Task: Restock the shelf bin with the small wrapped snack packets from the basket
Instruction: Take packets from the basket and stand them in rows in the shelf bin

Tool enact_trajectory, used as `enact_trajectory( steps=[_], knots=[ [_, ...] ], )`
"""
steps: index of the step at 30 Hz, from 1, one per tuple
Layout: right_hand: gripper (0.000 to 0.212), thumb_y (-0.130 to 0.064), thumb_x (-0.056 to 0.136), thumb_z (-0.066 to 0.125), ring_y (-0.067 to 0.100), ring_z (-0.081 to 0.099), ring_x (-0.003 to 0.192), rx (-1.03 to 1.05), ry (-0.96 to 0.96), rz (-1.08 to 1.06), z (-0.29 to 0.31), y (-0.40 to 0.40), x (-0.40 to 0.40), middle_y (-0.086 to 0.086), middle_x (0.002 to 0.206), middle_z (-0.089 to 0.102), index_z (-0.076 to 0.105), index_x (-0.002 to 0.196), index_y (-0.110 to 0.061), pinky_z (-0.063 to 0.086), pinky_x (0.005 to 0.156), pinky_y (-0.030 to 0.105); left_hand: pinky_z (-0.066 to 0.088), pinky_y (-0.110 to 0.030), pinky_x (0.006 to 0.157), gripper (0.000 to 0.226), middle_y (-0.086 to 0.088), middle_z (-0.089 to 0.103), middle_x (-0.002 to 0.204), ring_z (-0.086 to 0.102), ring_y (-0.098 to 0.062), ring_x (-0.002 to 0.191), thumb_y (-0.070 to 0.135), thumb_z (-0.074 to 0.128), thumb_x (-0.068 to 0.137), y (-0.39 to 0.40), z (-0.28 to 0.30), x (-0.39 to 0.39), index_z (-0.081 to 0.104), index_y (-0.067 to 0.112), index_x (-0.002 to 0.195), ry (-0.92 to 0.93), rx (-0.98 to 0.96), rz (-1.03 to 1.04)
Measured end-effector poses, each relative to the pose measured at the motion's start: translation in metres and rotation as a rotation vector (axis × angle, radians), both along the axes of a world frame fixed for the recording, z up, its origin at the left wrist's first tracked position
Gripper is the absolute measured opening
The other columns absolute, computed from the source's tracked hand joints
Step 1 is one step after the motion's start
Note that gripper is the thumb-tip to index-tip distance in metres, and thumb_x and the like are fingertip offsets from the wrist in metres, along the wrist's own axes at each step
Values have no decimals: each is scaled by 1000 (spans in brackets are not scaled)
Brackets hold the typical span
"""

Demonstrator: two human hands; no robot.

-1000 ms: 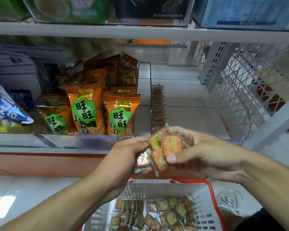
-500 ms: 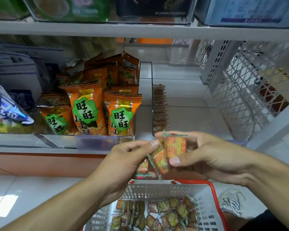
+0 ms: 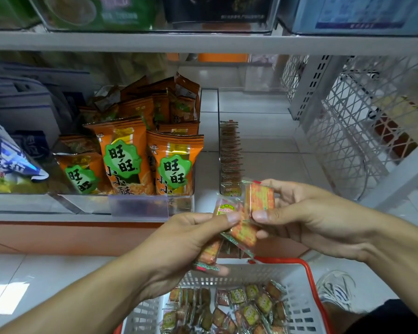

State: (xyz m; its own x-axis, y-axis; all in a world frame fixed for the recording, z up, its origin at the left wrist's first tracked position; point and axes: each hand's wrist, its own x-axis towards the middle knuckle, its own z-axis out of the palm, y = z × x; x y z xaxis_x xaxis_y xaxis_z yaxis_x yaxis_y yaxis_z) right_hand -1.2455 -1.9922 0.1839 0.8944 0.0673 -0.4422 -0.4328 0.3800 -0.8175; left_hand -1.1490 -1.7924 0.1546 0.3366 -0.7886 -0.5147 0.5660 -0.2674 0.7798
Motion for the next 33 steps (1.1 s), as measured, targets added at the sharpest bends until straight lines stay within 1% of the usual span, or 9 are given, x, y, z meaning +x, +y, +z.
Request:
enact_trajectory(
  steps=[4,9,14,18,21,24,26,29,33],
  knots=[
    [49,-6,75,71,25,72,101,-34,-2,-91,6,-2,0,17,121,70,59,122,0,62,69,32,58,-24,54,39,-11,77,112,75,-16,92,41,79,77,-1,-3,-2,81,10,102,-24,-13,66],
    [34,-17,77,72,23,73,102,-1,11,-106,13,-12,-3,17,114,72,75,108,-4,60,79,45,58,-26,56,38,-7,79,100,73,-10,72,44,80,72,-4,-3,-3,83,16,97,2,-63,212],
    [52,-15,75,75,22,71,98,-24,43,-75,3,1,-4,20,121,70,63,122,2,62,73,36,60,-28,63,46,-6,78,112,73,-10,84,50,78,74,-6,-8,-5,81,14,102,-116,-59,224],
    [61,-15,62,80,25,73,90,-93,-70,-243,4,1,-2,20,113,73,60,118,-4,63,68,31,62,-34,70,53,-1,76,116,69,-6,89,58,76,72,-6,-9,-4,82,16,103,-155,-59,240],
    [52,-19,60,85,19,74,91,-497,-430,-354,5,1,-3,6,102,77,62,107,-16,59,76,22,62,-37,71,55,-13,74,113,64,-13,85,60,75,74,-5,-9,-2,81,14,103,-164,-44,237],
    [38,-13,72,85,10,69,109,-935,-727,-187,0,7,-9,-10,111,75,69,104,-25,54,93,23,61,-32,68,48,9,77,111,71,-2,87,62,67,79,-5,-5,-4,80,27,109,-109,-65,201],
    [43,4,73,85,9,63,119,-1177,-843,-74,-6,9,-12,-14,115,72,72,104,-22,51,100,27,61,-31,65,45,4,78,113,75,-9,94,64,61,84,-6,-2,-4,80,31,108,-62,-73,205],
    [53,23,62,80,12,60,124,-1282,-915,16,-14,13,-13,-11,118,71,75,101,-12,50,99,27,59,-29,57,45,-9,79,104,77,-19,84,64,67,78,-7,-1,-2,81,29,103,-19,-73,223],
    [44,18,62,85,12,62,122,-1312,-897,6,-12,9,-13,-6,118,72,77,95,-9,51,99,29,57,-28,56,40,-6,79,105,76,-15,84,56,74,75,-6,0,0,81,29,105,-36,-84,238]
  ],
)
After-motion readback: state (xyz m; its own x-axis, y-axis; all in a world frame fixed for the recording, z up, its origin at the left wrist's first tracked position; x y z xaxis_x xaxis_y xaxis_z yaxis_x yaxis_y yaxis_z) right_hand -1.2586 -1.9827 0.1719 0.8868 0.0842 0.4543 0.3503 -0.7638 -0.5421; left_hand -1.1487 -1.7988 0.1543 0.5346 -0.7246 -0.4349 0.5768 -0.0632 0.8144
